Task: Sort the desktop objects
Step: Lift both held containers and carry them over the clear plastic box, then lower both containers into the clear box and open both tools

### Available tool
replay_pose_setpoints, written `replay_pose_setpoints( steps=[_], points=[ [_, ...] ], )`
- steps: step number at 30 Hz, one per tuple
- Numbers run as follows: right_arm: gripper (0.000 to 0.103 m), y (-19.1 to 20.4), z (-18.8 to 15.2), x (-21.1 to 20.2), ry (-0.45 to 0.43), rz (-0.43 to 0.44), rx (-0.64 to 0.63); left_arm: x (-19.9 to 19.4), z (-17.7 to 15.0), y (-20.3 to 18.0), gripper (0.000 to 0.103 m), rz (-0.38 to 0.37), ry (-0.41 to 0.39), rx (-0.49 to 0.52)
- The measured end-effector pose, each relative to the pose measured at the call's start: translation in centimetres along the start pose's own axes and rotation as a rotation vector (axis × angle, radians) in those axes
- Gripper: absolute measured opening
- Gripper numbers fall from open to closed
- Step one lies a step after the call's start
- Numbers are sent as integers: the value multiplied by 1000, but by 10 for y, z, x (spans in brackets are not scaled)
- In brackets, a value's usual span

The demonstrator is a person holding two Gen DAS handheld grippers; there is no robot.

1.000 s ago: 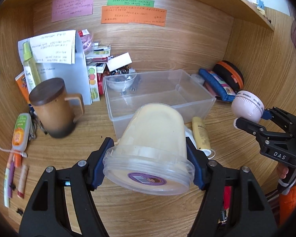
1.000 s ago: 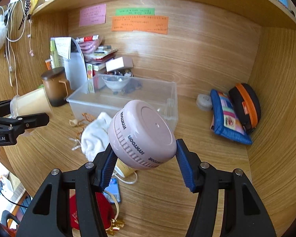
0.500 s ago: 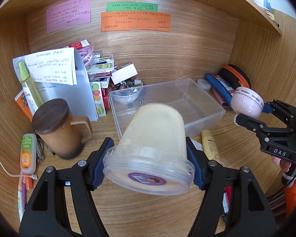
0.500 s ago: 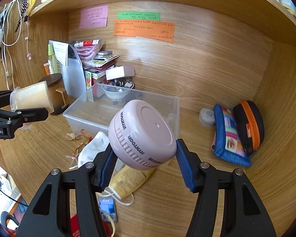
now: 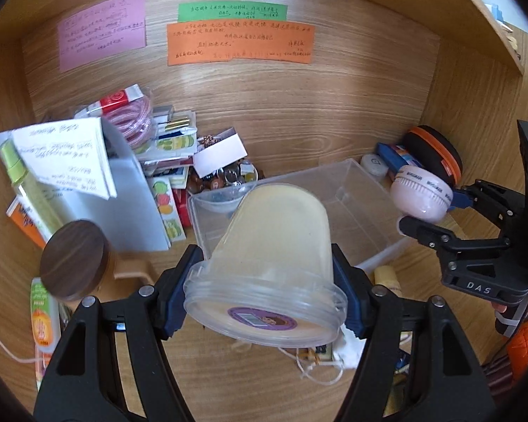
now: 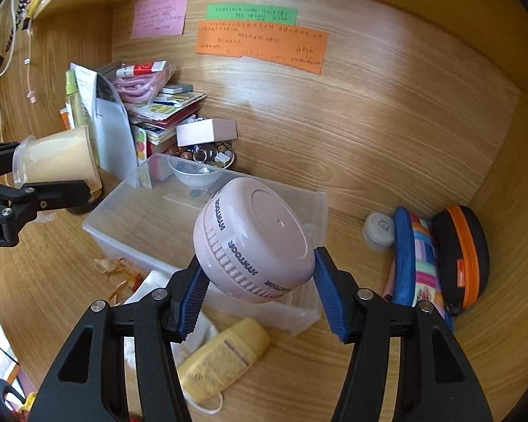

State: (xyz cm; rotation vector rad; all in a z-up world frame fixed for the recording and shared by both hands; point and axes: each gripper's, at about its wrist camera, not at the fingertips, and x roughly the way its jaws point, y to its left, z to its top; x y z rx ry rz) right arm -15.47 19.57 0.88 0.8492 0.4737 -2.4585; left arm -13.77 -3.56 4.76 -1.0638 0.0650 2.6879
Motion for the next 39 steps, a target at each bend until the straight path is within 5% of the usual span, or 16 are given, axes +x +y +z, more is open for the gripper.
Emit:
replay_pose_setpoints(
  steps=[18, 39],
  points=[
    [54, -11, 31, 86, 100, 25, -34, 75, 21, 11, 69, -15, 85, 27],
    [54, -1, 26, 143, 268, 39, -145, 130, 14, 8, 69, -35, 211, 63]
  ],
)
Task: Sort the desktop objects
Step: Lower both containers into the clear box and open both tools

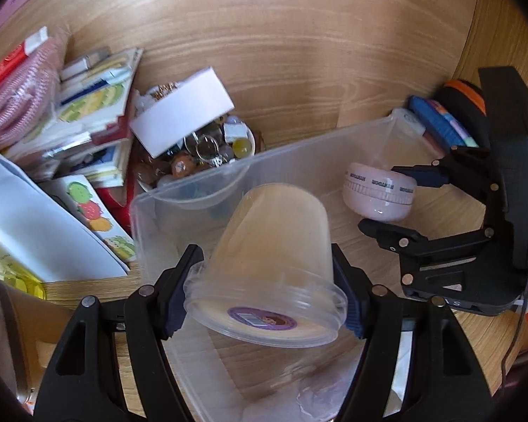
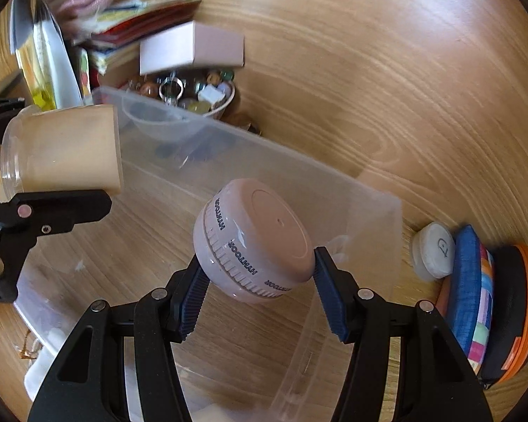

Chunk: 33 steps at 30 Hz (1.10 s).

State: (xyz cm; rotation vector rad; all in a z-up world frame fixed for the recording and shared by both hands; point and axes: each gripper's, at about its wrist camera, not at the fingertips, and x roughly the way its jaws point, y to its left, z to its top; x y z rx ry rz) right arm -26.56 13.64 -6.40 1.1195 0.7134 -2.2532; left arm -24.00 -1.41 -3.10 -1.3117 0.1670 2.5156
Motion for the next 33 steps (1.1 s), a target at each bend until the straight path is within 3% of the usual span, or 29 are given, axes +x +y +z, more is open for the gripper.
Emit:
replay_pose_setpoints(
  steps=[11, 25, 33],
  points=[
    [55, 4, 5, 9, 115, 20, -62, 11, 1, -8, 69, 28, 30, 65],
    [55, -3, 7, 12, 192, 2, -92, 17, 8, -12, 68, 40, 46, 76],
    [63, -13, 9, 11, 232, -9, -93, 13, 4, -11, 70, 29, 36, 70]
  ],
)
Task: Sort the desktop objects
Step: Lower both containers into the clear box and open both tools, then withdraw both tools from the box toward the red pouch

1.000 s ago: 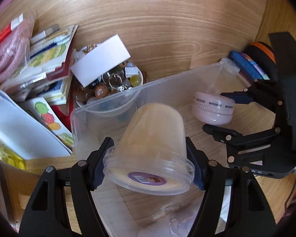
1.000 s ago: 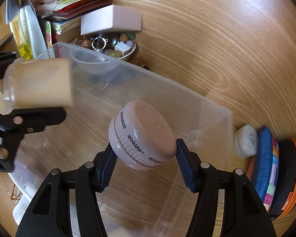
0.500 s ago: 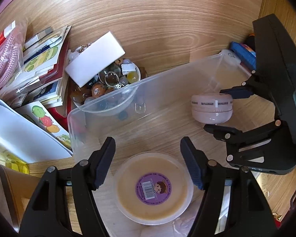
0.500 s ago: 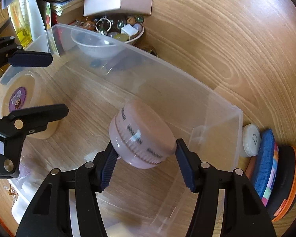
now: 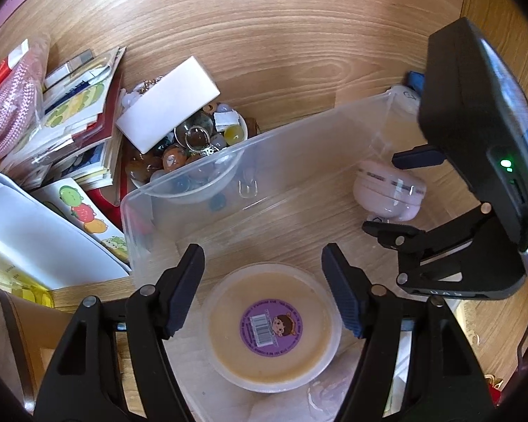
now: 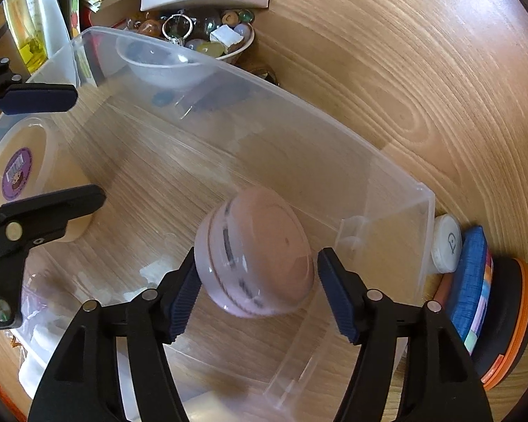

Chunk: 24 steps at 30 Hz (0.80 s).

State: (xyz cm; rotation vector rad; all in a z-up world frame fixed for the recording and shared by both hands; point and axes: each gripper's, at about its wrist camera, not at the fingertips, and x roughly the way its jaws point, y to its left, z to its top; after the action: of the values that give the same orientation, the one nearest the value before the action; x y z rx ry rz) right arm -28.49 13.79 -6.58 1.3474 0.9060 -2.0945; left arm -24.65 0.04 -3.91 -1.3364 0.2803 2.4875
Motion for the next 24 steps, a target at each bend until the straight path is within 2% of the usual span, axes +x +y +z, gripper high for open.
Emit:
replay_pose_setpoints(
  steps=[3, 11, 18, 24],
  points=[
    [66, -4, 0, -2, 8, -2, 2, -3, 0, 2, 75, -5, -16, -10],
    [72, -16, -4, -23, -26, -10, 6, -28, -5, 9, 75, -1, -41, -22],
    [72, -28, -7, -46, -53, -17, 17, -49, -14, 7, 76, 11, -62, -28],
    [72, -26, -20, -70, -112, -19, 40, -75, -24, 4, 84, 22, -91, -37]
  ],
)
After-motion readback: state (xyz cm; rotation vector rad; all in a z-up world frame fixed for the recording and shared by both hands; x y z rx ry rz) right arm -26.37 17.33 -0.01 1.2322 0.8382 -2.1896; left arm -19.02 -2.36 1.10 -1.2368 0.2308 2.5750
